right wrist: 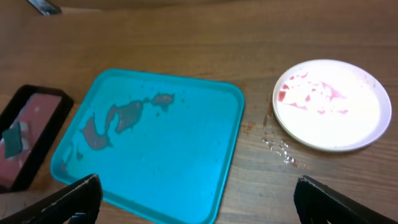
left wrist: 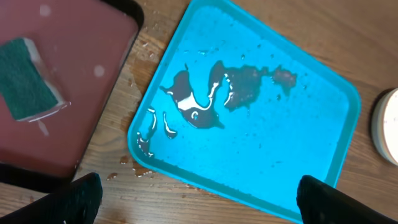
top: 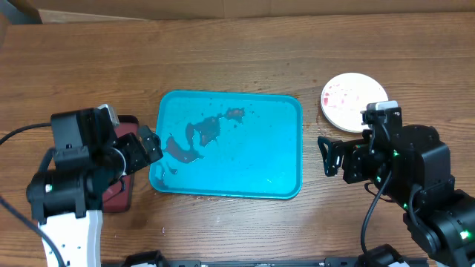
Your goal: Clean dirty plates on tray and stack at the side
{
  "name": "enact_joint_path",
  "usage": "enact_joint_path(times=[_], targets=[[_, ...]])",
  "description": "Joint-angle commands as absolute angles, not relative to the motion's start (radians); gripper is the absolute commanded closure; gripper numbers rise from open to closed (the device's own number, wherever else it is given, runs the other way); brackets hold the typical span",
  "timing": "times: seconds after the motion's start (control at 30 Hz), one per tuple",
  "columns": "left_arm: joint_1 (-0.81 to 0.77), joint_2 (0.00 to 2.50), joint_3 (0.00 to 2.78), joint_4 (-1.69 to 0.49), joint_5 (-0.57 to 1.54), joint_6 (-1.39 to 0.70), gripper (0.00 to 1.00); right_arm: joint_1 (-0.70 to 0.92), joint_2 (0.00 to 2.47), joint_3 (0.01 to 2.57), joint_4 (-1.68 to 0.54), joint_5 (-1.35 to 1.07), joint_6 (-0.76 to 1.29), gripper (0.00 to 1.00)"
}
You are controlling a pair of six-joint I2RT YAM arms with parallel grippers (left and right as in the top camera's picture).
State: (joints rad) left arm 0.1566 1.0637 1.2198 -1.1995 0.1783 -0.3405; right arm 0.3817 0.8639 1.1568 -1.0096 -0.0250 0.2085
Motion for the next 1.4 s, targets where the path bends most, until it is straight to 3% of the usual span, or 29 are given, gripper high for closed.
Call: enact_joint_path(times=[0.0,0.57,0.67,1.0,1.37], targets=[[0.153,1.118,1.211,-1.2,0.165,-0.352,0.0,0.388,0.862,1.151,-0.984,-0.023,0.202,0.0],[0.153,1.376,1.211,-1.199,0.165,-0.352,0.0,0.382,0.793,1.142,-1.053,0.036,0.093,0.0],[0.153,1.417,1.211,-1.199,0.165,-0.352,0.01,0.314,0.743,1.082,-1.028,0.022,0.1,0.0],[0.153,1.533,1.211,-1.198,0.165,-0.352,0.0,0.008,0.36,0.566,-0.563,-0.153,0.096,0.0],[0.153,1.585,1.211,-1.195,0.165,-0.352,0.01,-0.014,0.029,0.122,-0.117,-0.178,0.101,0.0]])
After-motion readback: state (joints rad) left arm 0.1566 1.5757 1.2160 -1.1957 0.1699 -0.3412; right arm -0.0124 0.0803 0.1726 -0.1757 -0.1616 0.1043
